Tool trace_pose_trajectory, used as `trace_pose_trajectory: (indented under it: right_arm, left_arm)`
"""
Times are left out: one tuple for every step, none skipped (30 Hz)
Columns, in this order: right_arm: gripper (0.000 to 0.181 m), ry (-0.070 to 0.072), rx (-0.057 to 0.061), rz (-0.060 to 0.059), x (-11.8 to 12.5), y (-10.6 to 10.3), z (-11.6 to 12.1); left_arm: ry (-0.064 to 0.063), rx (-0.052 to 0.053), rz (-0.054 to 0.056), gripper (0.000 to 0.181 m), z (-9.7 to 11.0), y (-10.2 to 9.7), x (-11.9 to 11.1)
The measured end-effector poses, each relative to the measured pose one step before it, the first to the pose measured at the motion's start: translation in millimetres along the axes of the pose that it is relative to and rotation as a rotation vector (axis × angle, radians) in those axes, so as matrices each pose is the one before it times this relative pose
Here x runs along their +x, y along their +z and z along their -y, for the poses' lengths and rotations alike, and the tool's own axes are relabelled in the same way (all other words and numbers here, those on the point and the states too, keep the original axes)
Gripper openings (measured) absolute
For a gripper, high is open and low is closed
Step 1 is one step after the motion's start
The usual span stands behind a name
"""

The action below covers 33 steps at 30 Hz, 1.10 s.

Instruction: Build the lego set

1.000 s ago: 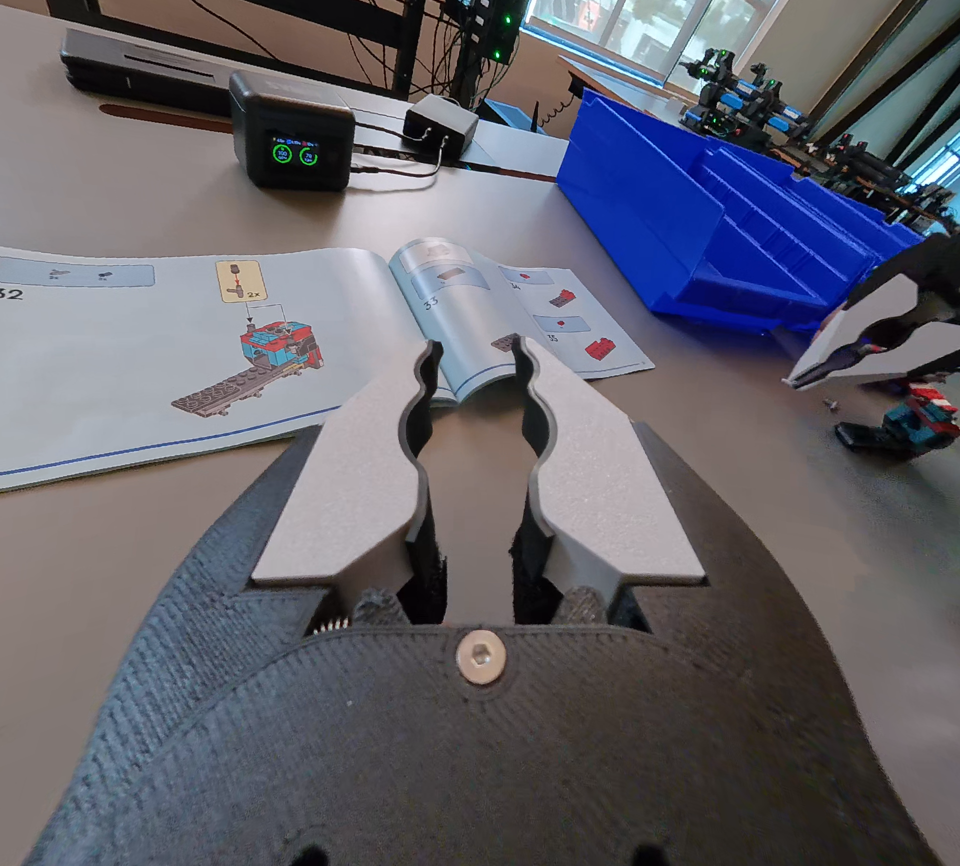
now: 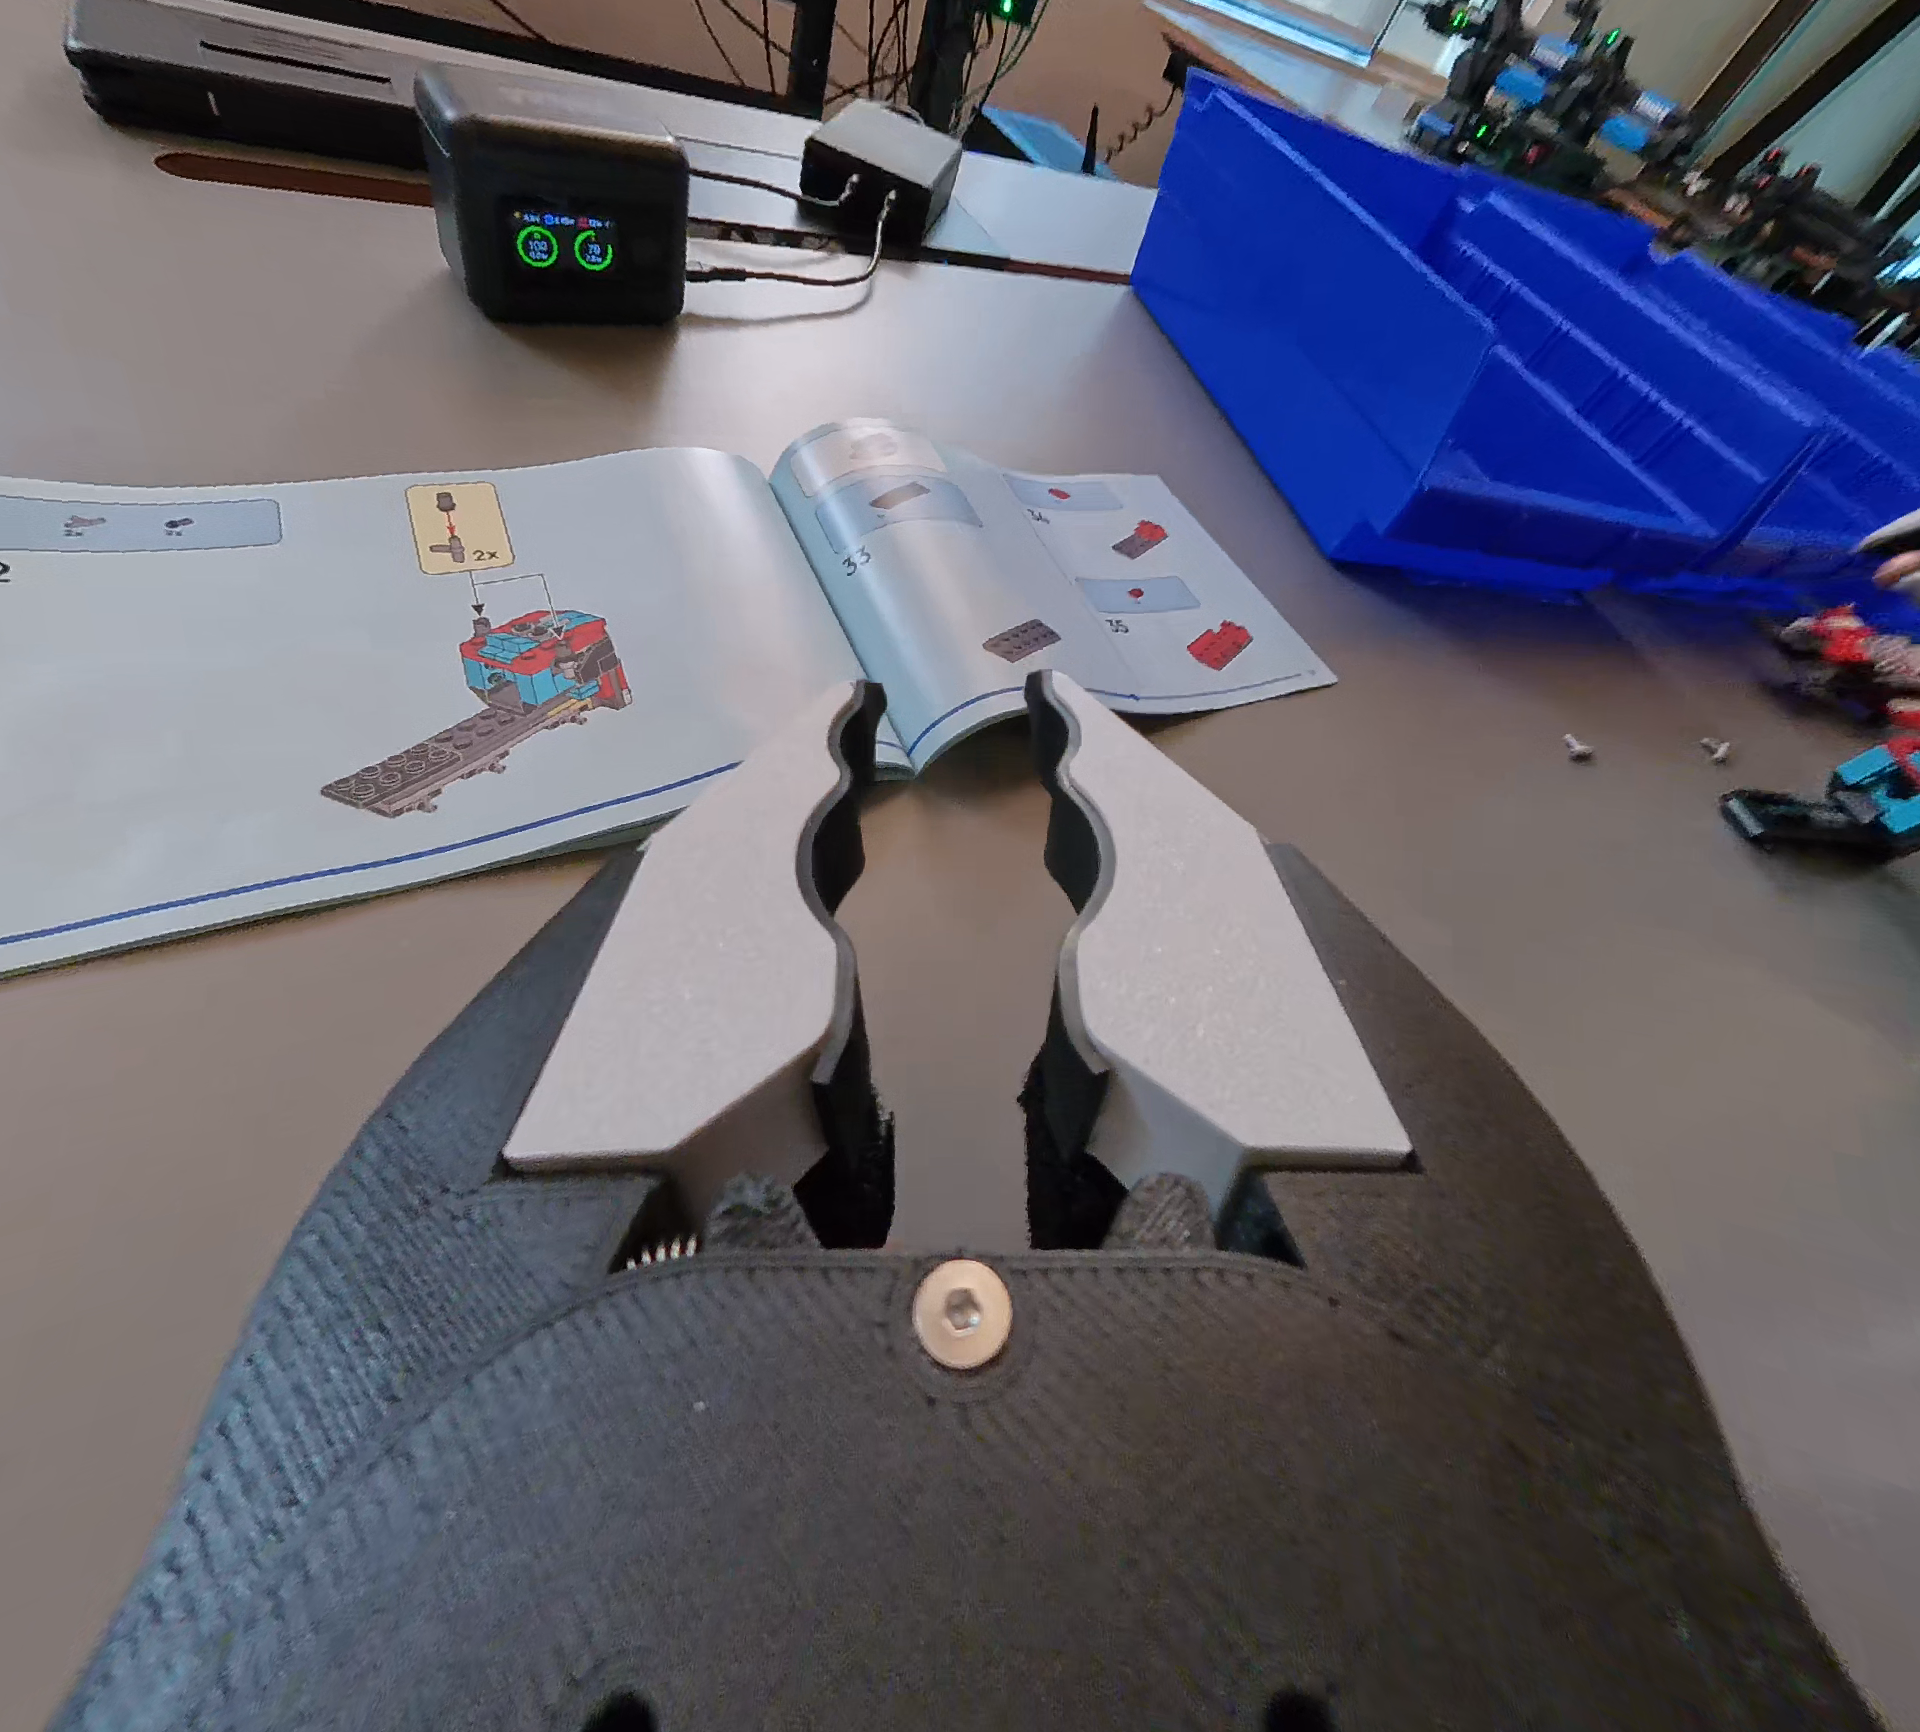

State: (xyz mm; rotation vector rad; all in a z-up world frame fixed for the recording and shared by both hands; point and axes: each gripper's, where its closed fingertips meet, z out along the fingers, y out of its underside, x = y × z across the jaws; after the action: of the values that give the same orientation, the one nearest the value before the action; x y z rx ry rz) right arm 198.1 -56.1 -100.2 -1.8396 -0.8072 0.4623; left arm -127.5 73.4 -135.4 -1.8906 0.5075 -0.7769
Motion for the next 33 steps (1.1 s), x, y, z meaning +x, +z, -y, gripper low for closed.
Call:
trace_pose_trajectory:
  right_arm:
    - [0.018,0.0395,0.0604,-0.0186,1.99,-6.38,2.55]
    - [0.018,0.0424,0.0625,-0.0086,1.0,-6.2,2.87]
    - [0.018,0.0404,0.0601,-0.0016,0.39,-6.12,2.65]
    - [0.018,0.0328,0.0518,-0.0018,0.99,-6.01,1.77]
    - [0.019,0.025,0.0443,-0.0081,2.12,-5.87,0.97]
    - [0.019,0.0225,0.0414,-0.0093,2.89,-5.84,1.2]
    - [0.019,0.0258,0.0469,-0.0071,2.88,-5.71,2.77]
    - [0.019,0.0363,0.0459,0.0021,1.68,-5.43,3.2]
    - [0.019,0.036,0.0397,0.0203,-1.08,-4.56,3.37]
    - [0.019,0.0253,0.0281,0.0175,-0.56,-3.5,2.32]
    - [0.019,0.012,0.0138,0.0092,0.87,-2.68,0.2]
    - [0.019,0.0022,0.0027,0.0039,1.13,-2.3,-1.69]
    - [0.019,-0.0007,-0.0036,-0.002,1.57,-2.37,-2.67]
    - [0.019,0.0032,0.0075,0.0012,0.41,-2.49,0.51]
    - [0.019,0.0056,0.022,0.0102,-1.54,-2.73,4.03]
    - [0.019,0.0078,0.0146,-0.0007,0.61,-2.5,2.28]
    - [0.018,0.0101,0.0049,-0.0045,1.96,-2.22,0.38]
    - [0.018,0.0149,0.0064,0.007,0.46,-2.44,1.24]
    - [0.019,0.0119,0.0172,0.0051,0.5,-3.11,3.1]
    - [0.018,0.0097,0.0161,0.0016,1.09,-3.25,2.62]
    - [0.018,0.0144,0.009,0.0052,0.77,-2.73,1.7]
    - [0.018,0.0139,0.0097,0.0034,1.01,-2.36,1.67]
    - [0.018,0.0125,0.01,0.0012,1.13,-1.95,1.59]
    - [0.018,0.0115,0.0086,0.0031,0.57,-1.56,1.32]
    - [0.018,0.0065,0.0071,0.0002,0.48,-1.32,1.05]
    - [0.017,0.0014,0.0042,-0.0018,0.18,-0.81,0.55]
    - [0.017,0.0,-0.0001,-0.0017,0.11,-0.28,-0.22]
    - [0.017,-0.0017,-0.0019,-0.003,0.21,0.18,-0.48]
    - [0.017,-0.0019,-0.0045,-0.0041,0.41,0.5,-0.85]
    - [0.017,-0.0017,-0.0049,-0.0037,0.47,0.63,-0.88]
    - [0.017,-0.0016,-0.0048,-0.004,0.5,0.63,-0.86]
    - [0.017,-0.0005,-0.0057,-0.0048,0.69,0.81,-0.86]
    - [0.017,0.0009,-0.0062,-0.0058,0.99,0.83,-1.04]
  left_arm:
    - [0.0199,-0.0135,0.0154,0.03,-1.73,1.54,0.41]
    - [0.0218,-0.0109,0.0179,0.03,-1.46,1.33,0.29]
    - [0.0231,-0.0103,0.0205,0.031,-1.34,1.07,0.37]
    - [0.0241,-0.011,0.023,0.031,-1.42,1.01,0.17]
    - [0.0239,-0.0101,0.0248,0.032,-1.44,0.76,-0.09]
    - [0.0248,-0.0043,0.0257,0.032,-0.61,0.24,-0.22]
    - [0.0235,0.0007,0.0291,0.033,0.0,-0.38,-0.67]
    - [0.0193,0.0022,0.0299,0.033,-0.11,-0.93,-0.53]
    - [0.0214,0.0132,0.0431,0.034,1.31,-2.13,-1.78]
    - [0.0275,0.0345,0.0634,0.035,4.13,-4.22,-3.7]
    - [0.0275,0.0435,0.0607,0.035,5.07,-5.58,-2.81]
    - [0.0164,0.0298,0.0383,0.035,3.28,-5.33,0.09]
    - [0.005,0.0133,0.0222,0.035,1.24,-4.39,1.83]
    - [-0.0017,0.003,0.0132,0.035,0.01,-3.74,3.01]
    - [-0.006,-0.0039,0.0084,0.035,-0.8,-3.07,3.49]
    - [-0.0068,-0.0073,0.0084,0.035,-1.23,-2.57,3.29]
    - [-0.0041,-0.0099,0.0061,0.035,-1.49,-1.95,3.59]
    - [0.0006,-0.015,0.0066,0.034,-2.05,-0.95,3.14]
    - [0.0095,-0.0164,0.0092,0.034,-2.15,0.09,2.56]
    - [0.0226,-0.0126,0.0099,0.034,-1.53,0.73,2.26]
    - [0.0308,-0.0149,0.0092,0.034,-1.72,1.63,2.04]
    - [0.0277,-0.0251,-0.0014,0.034,-3.05,2.74,3.11]
    - [0.0239,-0.0254,-0.003,0.035,-2.91,2.97,2.84]
    - [0.0196,-0.0154,-0.0002,0.035,-1.44,2.47,1.98]
    - [0.0144,-0.009,-0.0005,0.035,-0.69,1.62,1.35]
    - [0.0062,-0.0068,-0.0027,0.035,-0.75,0.92,0.86]
    - [-0.0027,-0.0026,-0.0022,0.035,-0.31,0.25,-0.02]
    - [-0.0094,0.0025,-0.0016,0.034,0.14,-0.23,-0.84]
    - [-0.0141,0.0032,-0.0045,0.034,0.33,-0.34,-0.86]
    - [-0.0173,0.0,-0.0084,0.034,-0.08,0.09,-0.88]
    - [-0.0195,-0.0032,-0.0122,0.034,-0.54,0.36,-0.58]
    - [-0.0213,-0.004,-0.0146,0.034,-0.54,0.45,-0.44]
    - [-0.0227,-0.0029,-0.016,0.034,-0.41,0.33,-0.5]
